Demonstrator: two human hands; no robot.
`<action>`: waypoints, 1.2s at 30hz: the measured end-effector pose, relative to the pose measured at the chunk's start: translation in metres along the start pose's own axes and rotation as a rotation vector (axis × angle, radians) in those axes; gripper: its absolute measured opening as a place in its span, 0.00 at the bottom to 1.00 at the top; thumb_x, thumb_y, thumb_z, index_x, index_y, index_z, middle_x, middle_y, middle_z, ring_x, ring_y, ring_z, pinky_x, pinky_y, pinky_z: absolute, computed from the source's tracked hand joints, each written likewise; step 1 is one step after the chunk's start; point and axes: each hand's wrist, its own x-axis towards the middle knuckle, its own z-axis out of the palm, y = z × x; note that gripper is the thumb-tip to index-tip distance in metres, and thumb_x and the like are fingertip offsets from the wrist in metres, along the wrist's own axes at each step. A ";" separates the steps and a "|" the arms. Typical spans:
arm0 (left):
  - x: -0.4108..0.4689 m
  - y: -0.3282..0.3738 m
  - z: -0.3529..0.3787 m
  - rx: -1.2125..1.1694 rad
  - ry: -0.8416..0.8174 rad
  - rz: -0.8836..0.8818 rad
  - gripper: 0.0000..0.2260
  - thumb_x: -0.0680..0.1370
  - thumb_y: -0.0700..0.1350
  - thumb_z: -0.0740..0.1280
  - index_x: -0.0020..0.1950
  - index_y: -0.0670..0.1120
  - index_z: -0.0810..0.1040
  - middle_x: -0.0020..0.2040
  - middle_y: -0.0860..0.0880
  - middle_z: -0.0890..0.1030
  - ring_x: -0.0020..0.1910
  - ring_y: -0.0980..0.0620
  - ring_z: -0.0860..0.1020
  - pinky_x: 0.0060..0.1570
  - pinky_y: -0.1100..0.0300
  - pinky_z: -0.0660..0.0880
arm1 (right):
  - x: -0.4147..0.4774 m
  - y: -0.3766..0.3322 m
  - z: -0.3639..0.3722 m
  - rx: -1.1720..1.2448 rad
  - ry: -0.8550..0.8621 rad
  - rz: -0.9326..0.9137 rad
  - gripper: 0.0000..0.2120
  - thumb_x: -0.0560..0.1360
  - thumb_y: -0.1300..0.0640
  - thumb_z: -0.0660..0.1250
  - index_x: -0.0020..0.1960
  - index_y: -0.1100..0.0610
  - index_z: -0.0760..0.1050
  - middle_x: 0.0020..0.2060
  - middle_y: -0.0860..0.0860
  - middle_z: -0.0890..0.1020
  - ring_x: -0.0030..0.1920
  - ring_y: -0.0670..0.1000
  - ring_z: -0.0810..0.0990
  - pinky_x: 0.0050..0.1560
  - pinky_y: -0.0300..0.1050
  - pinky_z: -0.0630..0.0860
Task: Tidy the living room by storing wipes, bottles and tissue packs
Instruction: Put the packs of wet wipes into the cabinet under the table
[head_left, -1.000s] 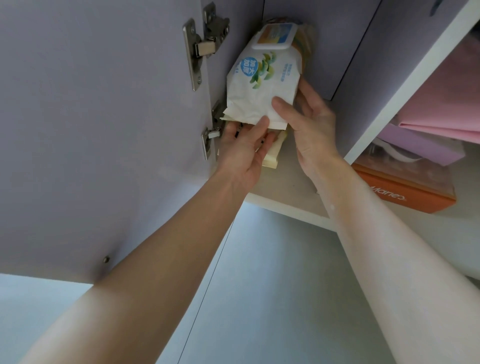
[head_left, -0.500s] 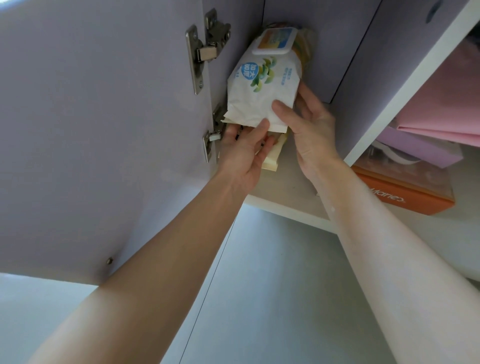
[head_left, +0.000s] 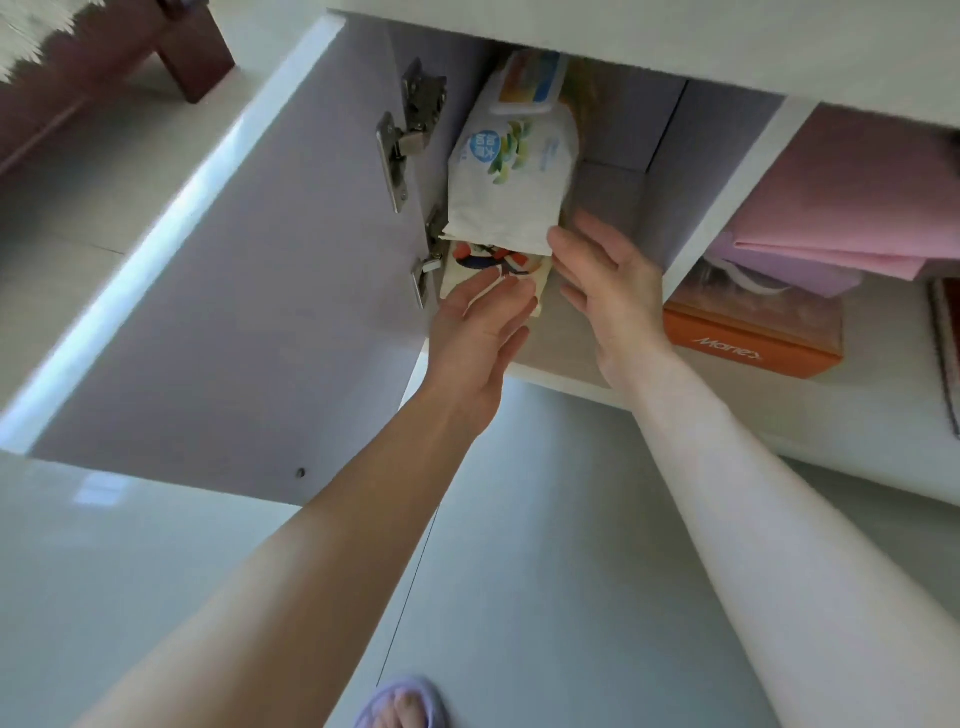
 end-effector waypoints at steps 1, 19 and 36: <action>-0.012 0.005 0.003 0.036 0.008 -0.018 0.17 0.76 0.40 0.70 0.62 0.48 0.73 0.61 0.47 0.80 0.60 0.49 0.80 0.63 0.55 0.73 | -0.010 -0.008 0.000 -0.035 0.009 0.015 0.24 0.72 0.53 0.73 0.66 0.54 0.73 0.55 0.46 0.82 0.57 0.43 0.80 0.60 0.38 0.75; -0.202 0.175 0.142 0.371 -0.055 -0.309 0.16 0.75 0.38 0.71 0.60 0.50 0.76 0.59 0.49 0.81 0.58 0.54 0.79 0.64 0.54 0.73 | -0.158 -0.235 -0.032 0.058 0.281 0.307 0.05 0.74 0.54 0.70 0.48 0.46 0.80 0.54 0.49 0.84 0.58 0.48 0.81 0.56 0.41 0.76; -0.206 0.196 0.381 0.525 -0.427 -0.333 0.16 0.73 0.40 0.73 0.60 0.51 0.78 0.57 0.51 0.82 0.53 0.58 0.82 0.55 0.59 0.75 | -0.144 -0.413 -0.208 0.126 0.637 0.160 0.05 0.71 0.50 0.73 0.46 0.47 0.83 0.50 0.48 0.86 0.52 0.46 0.84 0.50 0.41 0.75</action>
